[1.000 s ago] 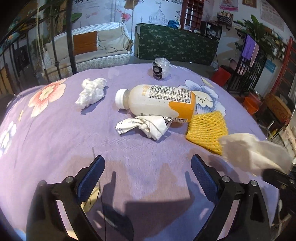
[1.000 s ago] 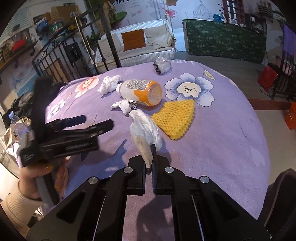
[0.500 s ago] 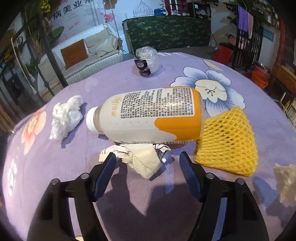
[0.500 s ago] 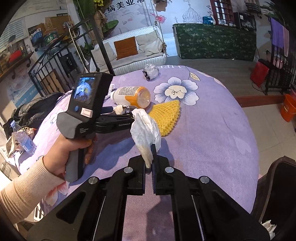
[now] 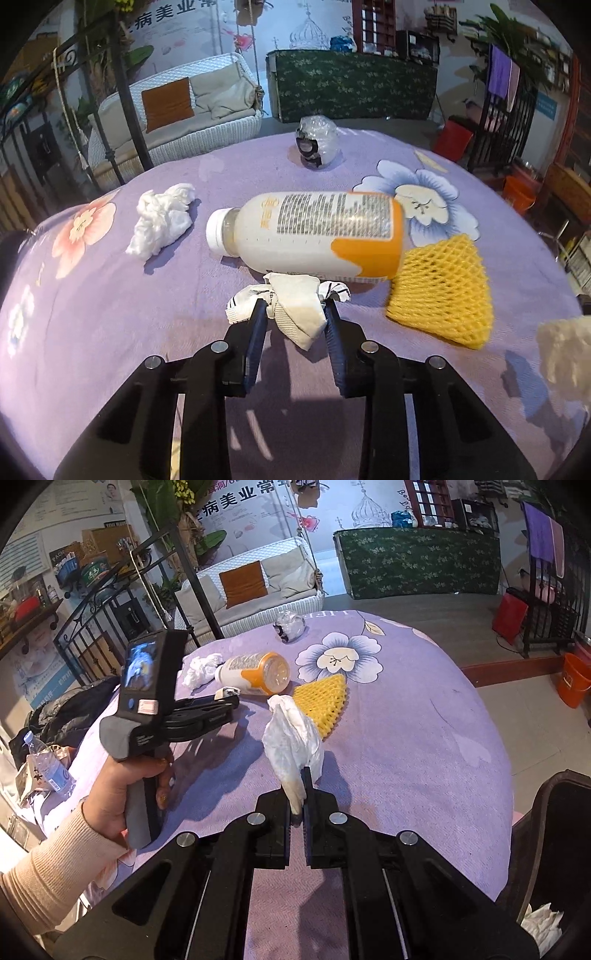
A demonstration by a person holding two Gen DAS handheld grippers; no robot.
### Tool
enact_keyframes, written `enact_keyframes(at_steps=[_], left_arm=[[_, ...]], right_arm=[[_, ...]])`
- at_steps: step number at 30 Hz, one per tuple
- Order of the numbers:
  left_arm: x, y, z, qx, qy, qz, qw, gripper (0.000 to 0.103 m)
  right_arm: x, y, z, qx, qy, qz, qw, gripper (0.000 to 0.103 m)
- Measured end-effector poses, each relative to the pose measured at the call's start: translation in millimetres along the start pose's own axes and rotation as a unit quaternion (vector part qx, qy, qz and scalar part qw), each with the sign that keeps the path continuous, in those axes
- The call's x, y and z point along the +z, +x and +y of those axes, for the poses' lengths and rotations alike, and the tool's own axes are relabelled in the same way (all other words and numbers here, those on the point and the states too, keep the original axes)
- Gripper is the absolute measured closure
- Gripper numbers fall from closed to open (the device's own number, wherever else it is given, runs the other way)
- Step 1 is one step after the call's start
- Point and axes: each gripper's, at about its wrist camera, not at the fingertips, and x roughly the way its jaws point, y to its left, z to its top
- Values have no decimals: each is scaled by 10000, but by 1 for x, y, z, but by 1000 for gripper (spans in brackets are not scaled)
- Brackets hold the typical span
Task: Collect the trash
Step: 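Carry the tissue and cloth to the bin and release the tissue with the right tool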
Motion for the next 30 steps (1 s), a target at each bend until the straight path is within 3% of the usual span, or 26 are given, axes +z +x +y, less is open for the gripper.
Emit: enact_keyframes(at_steps=[14, 30], left_arm=[[-42, -94, -28, -701, -38, -570, 9959, 73], [-78, -139, -94, -1313, 435, -743, 9876, 73]], right_arm=[[-22, -19, -8, -10, 102, -133, 9999, 97], [-56, -72, -47, -551, 521, -516, 9958, 97]])
